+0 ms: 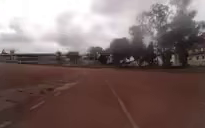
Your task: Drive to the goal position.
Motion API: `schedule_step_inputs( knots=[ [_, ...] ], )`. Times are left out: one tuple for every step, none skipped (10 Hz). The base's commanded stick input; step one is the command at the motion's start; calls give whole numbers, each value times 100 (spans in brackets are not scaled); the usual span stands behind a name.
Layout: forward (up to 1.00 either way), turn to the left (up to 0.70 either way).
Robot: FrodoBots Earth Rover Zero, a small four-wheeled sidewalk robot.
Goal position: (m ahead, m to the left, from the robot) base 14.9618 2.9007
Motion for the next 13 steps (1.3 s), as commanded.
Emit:
schedule_step_inputs(
  knots=[
    [100,0],
    [100,0],
    [100,0],
    [100,0],
    [100,0],
    [100,0],
    [100,0],
    [100,0],
    [100,0],
    [100,0],
    [100,0],
    [100,0],
    [100,0]
  ],
)
